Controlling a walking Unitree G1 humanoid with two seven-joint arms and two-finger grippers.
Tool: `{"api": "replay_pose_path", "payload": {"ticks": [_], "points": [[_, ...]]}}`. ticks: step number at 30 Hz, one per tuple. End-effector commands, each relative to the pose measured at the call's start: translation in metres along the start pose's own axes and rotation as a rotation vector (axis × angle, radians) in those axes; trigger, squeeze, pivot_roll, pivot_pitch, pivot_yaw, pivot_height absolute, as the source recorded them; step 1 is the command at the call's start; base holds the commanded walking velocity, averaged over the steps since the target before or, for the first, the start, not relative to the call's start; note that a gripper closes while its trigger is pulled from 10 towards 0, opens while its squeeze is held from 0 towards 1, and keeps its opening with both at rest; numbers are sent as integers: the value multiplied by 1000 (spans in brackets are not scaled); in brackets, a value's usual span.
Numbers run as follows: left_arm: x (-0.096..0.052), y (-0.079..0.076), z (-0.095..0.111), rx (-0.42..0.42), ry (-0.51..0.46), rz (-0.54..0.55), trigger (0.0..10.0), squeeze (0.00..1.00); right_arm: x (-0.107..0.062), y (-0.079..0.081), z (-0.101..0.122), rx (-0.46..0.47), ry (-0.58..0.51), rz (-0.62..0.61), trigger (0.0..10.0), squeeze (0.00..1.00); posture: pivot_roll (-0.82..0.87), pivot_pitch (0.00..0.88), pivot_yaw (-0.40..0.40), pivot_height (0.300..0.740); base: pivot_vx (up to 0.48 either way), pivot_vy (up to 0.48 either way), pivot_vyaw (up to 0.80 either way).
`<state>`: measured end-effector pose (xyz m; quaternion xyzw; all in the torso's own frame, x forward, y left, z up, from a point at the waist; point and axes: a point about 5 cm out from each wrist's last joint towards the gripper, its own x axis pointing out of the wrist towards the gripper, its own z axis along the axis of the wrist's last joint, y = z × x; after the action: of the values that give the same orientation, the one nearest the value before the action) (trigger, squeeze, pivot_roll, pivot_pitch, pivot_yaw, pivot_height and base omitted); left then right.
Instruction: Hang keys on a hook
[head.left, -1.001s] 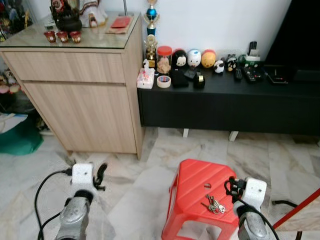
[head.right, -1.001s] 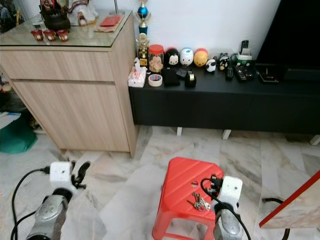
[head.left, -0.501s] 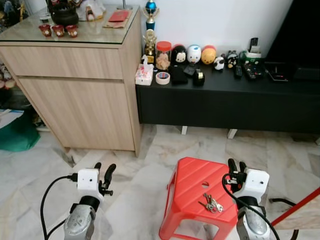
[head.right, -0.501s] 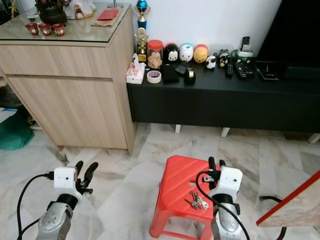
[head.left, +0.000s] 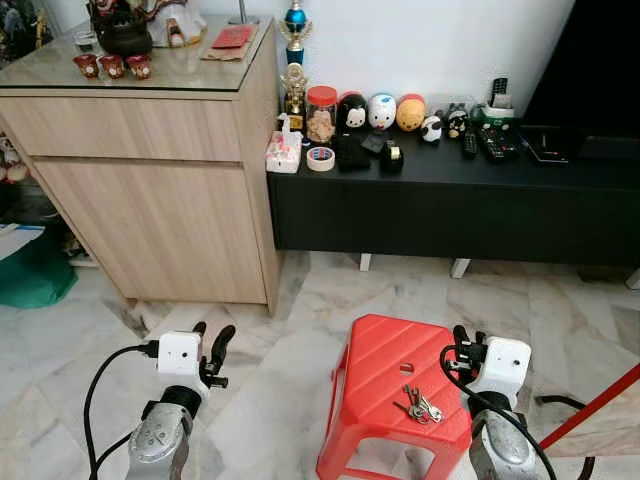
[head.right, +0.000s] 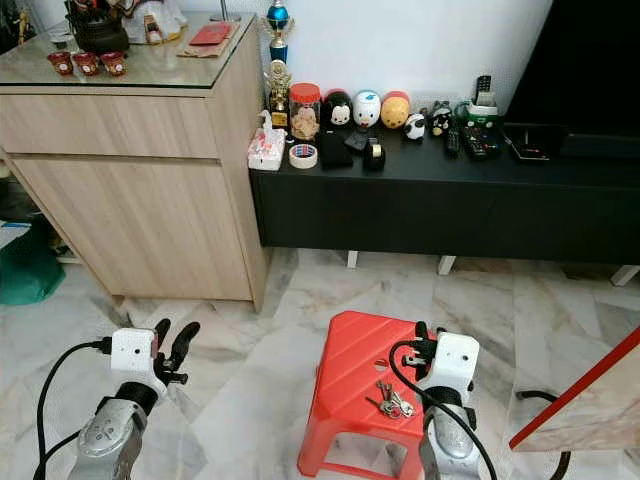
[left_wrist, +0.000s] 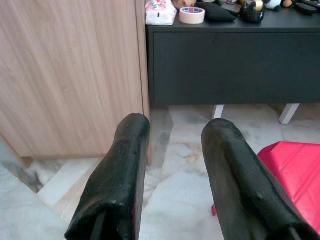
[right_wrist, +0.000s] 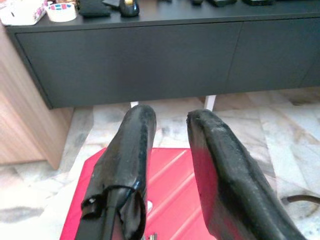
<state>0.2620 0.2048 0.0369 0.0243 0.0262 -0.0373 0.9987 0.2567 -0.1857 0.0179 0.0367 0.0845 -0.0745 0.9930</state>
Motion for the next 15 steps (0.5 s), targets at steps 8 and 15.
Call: {"api": "replay_pose_path", "payload": {"ticks": [8, 15], "points": [[1, 2, 0, 4, 14, -7, 10000, 0, 0, 3, -3, 1, 27, 13, 10000, 0, 42, 0, -31, 651, 0, 0, 0], [2, 0, 1, -1, 16, -22, 10000, 0, 0, 3, -6, -2, 52, 20, 10000, 0, 42, 0, -32, 651, 0, 0, 0]]}}
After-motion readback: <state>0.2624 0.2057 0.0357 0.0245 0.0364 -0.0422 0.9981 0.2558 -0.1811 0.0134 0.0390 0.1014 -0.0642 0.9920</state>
